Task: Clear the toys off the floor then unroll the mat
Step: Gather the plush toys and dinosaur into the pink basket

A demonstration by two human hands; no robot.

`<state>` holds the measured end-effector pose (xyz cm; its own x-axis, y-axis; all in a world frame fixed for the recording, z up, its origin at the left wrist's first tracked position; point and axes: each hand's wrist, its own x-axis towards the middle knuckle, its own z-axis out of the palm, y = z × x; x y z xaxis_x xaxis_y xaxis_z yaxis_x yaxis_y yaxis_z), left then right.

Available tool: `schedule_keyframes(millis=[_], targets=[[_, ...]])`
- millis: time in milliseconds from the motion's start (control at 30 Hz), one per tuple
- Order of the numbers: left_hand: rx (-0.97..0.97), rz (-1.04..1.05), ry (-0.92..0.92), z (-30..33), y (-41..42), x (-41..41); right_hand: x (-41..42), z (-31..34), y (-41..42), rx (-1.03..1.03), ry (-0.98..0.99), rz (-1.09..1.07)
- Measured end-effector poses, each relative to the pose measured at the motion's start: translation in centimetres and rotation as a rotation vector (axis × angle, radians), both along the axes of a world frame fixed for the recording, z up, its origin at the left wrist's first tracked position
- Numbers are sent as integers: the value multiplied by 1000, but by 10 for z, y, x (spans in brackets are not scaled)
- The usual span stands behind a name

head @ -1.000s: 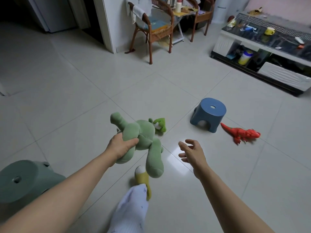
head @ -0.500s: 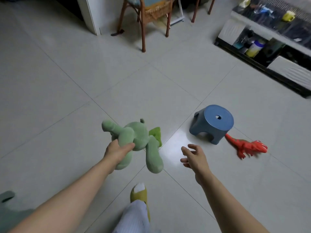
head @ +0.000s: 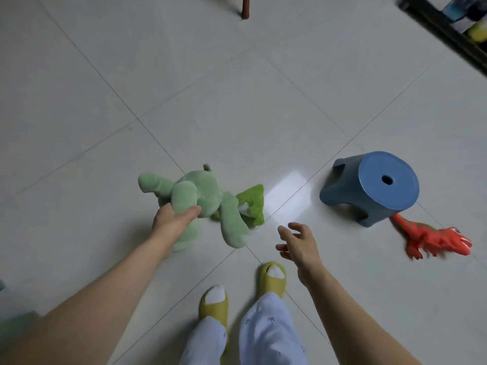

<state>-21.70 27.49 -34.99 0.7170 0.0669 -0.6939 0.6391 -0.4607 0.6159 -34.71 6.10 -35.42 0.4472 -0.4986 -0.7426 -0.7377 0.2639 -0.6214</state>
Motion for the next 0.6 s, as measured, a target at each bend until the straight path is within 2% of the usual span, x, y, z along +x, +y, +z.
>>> schedule_keyframes(millis=[300, 600], targets=[[35, 233, 34, -138, -33, 19, 40, -169, -27, 95, 96, 87], [48, 388, 41, -262, -44, 26, 87, -317, -52, 80, 165, 225]])
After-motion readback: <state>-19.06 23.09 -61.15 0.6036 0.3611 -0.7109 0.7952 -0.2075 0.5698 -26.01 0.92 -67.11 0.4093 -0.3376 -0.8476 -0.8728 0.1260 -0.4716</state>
